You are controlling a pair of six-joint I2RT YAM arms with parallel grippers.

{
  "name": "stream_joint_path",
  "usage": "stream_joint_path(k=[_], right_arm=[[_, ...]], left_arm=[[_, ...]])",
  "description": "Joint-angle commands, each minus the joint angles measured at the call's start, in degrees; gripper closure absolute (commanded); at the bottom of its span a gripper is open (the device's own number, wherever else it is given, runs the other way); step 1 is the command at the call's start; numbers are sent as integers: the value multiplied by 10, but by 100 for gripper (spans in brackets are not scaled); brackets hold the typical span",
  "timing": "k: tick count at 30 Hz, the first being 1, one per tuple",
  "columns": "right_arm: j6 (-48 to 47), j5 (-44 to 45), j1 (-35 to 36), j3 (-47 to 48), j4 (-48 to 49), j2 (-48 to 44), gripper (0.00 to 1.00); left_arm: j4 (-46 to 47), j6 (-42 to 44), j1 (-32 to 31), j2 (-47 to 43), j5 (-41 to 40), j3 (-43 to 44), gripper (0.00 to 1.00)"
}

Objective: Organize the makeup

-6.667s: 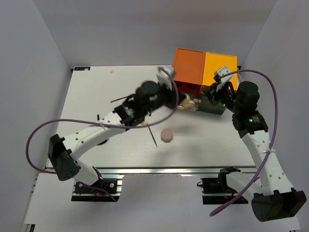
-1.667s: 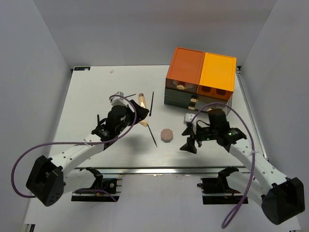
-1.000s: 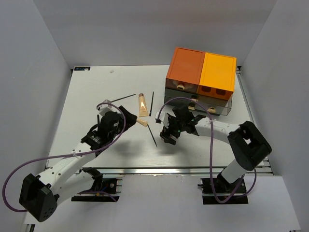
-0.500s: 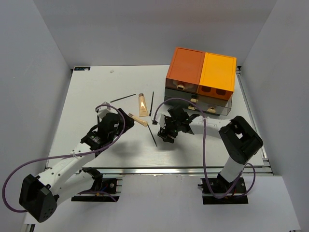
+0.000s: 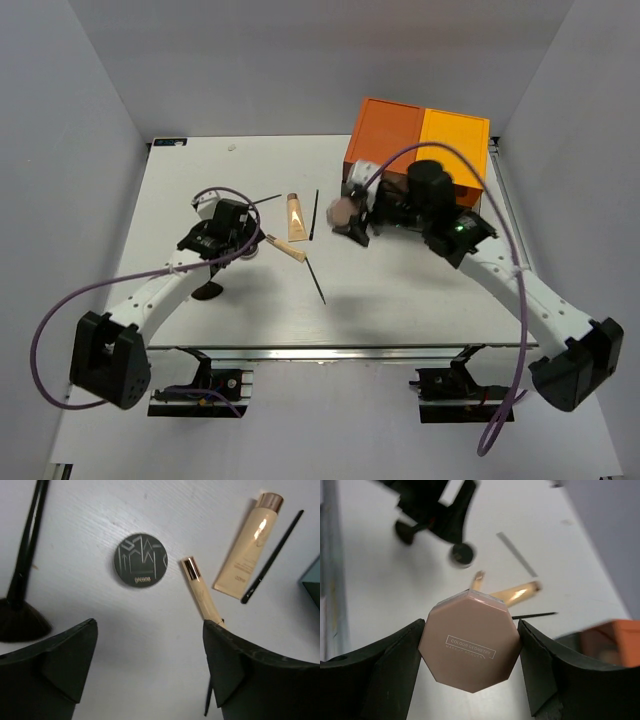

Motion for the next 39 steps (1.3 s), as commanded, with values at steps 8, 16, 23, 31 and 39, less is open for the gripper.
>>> stream_joint_path(k=[8,16,23,31,39], right_arm=[[175,201,-227,139,-91,20,100],[133,204,-252,114,-172,-17,100],[115,222,-254,94,-211,-10,93],[103,225,-267,59,-186,-2,69],[100,216,-272,62,-163,-5,50]], left_arm=[[45,157,56,75,44,42,2],[87,206,75,99,83,18,2],[98,230,85,113,78,12,2],[134,235,87,145,84,4,2],[166,240,87,200,112,28,2]])
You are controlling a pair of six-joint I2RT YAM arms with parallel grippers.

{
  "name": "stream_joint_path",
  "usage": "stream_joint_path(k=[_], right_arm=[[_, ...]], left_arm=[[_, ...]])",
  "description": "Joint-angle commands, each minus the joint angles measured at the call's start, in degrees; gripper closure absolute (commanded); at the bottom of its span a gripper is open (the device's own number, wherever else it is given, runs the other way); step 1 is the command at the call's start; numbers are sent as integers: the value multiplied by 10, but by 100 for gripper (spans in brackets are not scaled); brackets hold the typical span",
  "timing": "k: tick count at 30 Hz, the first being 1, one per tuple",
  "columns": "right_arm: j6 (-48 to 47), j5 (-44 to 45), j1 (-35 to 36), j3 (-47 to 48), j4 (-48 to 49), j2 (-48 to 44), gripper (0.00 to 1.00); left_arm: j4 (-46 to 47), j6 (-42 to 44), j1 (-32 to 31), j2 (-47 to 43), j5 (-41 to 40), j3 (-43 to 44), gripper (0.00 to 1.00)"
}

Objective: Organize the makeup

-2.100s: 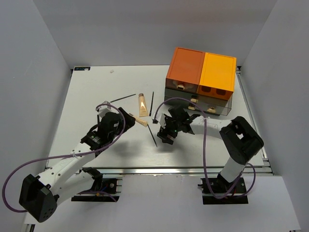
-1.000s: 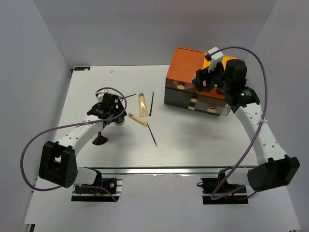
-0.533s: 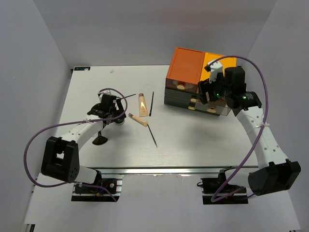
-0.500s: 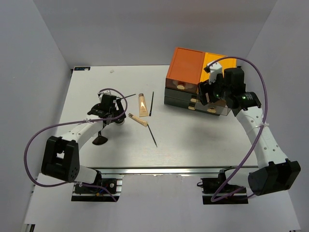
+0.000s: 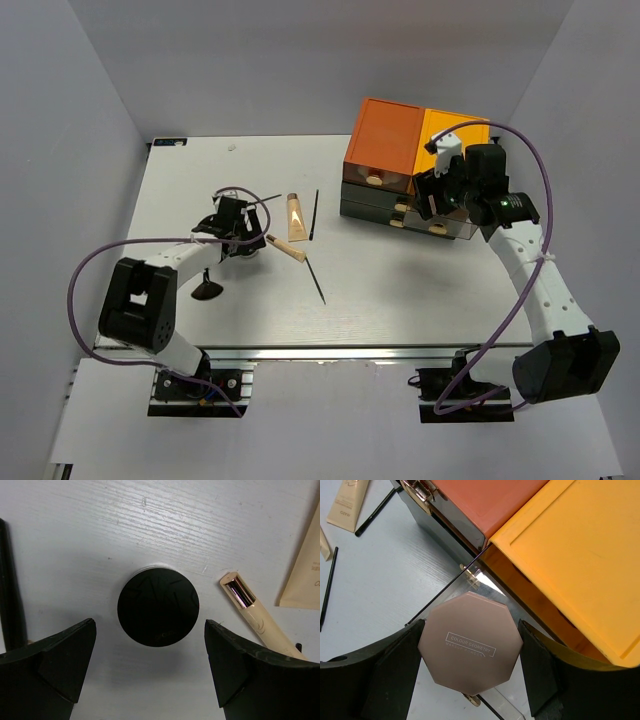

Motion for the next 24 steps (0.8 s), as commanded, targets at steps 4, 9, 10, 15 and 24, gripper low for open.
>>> stream_joint_path(k=[4,9,10,15,24], right_arm=[[-9,4,-7,-6,33,-3,47],[-4,7,-10,-7,42,3,41],[-4,6,-11,-6,45,3,39],[-10,-5,-14,-2,54,0,28],[-12,-39,-21,-7,97,-29,11]], left_arm=[[22,14,2,35,31,35,2],[27,20,3,51,31,35,2],[28,20,3,52,31,35,2],[35,16,2,61,36,38,2],[32,19,3,80,36,49,2]])
